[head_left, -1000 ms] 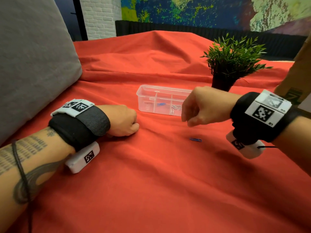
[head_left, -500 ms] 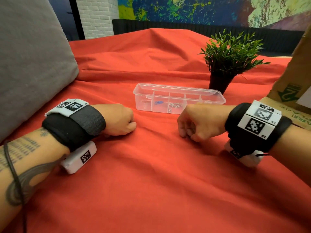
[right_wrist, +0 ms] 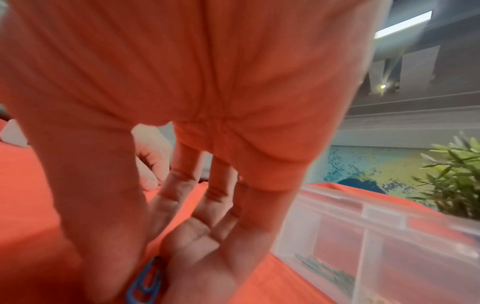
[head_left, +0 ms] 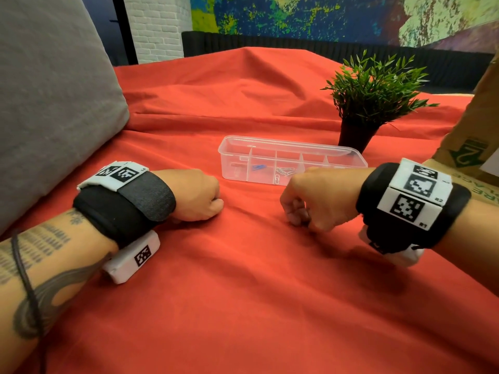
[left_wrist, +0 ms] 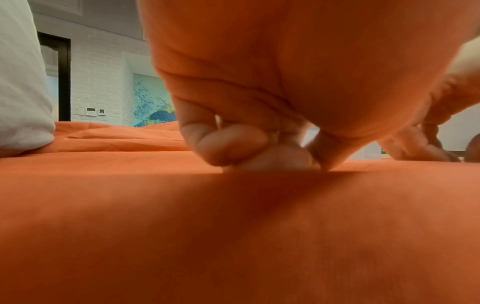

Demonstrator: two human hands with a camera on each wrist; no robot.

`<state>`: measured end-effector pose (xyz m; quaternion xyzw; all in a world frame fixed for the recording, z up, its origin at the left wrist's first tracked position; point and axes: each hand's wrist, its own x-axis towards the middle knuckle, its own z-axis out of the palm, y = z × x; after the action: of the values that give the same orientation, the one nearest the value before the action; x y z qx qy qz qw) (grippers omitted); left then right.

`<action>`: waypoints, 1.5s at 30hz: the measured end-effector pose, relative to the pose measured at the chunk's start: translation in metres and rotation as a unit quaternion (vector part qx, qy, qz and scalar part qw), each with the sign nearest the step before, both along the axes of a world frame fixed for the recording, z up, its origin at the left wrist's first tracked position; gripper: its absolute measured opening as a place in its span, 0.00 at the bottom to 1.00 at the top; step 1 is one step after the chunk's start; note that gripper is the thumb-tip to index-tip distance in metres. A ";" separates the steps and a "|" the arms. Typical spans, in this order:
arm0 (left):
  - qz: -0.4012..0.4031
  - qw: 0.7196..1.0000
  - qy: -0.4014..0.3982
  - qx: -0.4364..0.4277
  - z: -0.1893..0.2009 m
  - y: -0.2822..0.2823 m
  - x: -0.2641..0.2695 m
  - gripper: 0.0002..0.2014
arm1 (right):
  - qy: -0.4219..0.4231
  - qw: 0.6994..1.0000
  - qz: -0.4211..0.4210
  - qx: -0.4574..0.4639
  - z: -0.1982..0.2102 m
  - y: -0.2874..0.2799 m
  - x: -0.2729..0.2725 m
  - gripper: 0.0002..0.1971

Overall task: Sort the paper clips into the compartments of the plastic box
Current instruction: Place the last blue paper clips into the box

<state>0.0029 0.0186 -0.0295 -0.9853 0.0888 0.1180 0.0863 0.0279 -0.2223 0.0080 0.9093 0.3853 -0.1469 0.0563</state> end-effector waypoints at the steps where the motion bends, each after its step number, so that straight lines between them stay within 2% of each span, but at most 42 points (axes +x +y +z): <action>1: -0.001 1.000 0.000 0.000 0.000 0.000 0.000 0.23 | -0.005 1.000 -0.003 0.001 0.001 -0.004 -0.002 0.13; 8: 0.001 1.000 -0.002 -0.005 0.001 -0.001 -0.001 0.22 | -0.026 0.999 -0.040 0.024 -0.002 -0.019 -0.004 0.15; 14: 0.008 1.000 0.004 -0.022 0.000 0.002 0.000 0.24 | -0.043 0.998 -0.041 0.035 -0.003 -0.014 -0.005 0.10; 17: 0.009 1.000 0.007 -0.020 0.000 0.004 -0.001 0.25 | -0.093 0.986 -0.046 0.132 0.013 0.001 0.011 0.09; 19: 0.007 1.000 0.006 -0.018 0.001 0.002 -0.001 0.24 | -0.134 0.961 -0.062 0.235 0.025 0.015 0.028 0.08; 21: 0.002 1.000 0.000 -0.019 0.000 0.001 -0.001 0.23 | -0.159 0.942 -0.089 0.282 0.030 0.032 0.049 0.07; 25: 0.010 1.000 -0.006 -0.019 0.001 -0.002 -0.002 0.21 | -0.141 0.950 -0.136 0.242 0.014 0.058 0.085 0.08; 28: 0.019 1.000 -0.008 -0.012 0.001 -0.004 -0.003 0.20 | -0.136 0.951 -0.149 0.234 0.006 0.056 0.096 0.11; 30: 0.032 0.999 -0.015 -0.002 0.001 -0.003 -0.002 0.19 | -0.164 0.938 -0.168 0.255 0.010 0.043 0.100 0.11; 33: 0.052 0.998 -0.028 0.022 0.005 -0.003 -0.004 0.20 | -0.212 0.897 -0.230 0.314 0.023 0.008 0.109 0.10; 36: 0.070 0.996 -0.059 0.013 0.014 -0.003 -0.006 0.13 | -0.232 0.862 -0.299 0.336 0.033 -0.033 0.114 0.09; 38: 0.080 0.992 -0.098 -0.025 0.023 -0.001 -0.003 0.12 | -0.220 0.859 -0.343 0.310 0.031 -0.058 0.116 0.09; 41: 0.101 0.977 -0.151 -0.113 0.045 0.000 0.006 0.19 | -0.138 0.873 -0.383 0.269 0.018 -0.081 0.120 0.05; 45: 0.123 0.955 -0.161 -0.218 0.063 -0.003 0.029 0.18 | 0.002 0.865 -0.388 0.317 0.000 -0.089 0.123 0.05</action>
<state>0.0323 0.0159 0.0338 -0.9893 -0.0248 -0.0544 -0.1331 0.1510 -0.3118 0.0081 0.9540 0.0273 -0.0290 -0.2972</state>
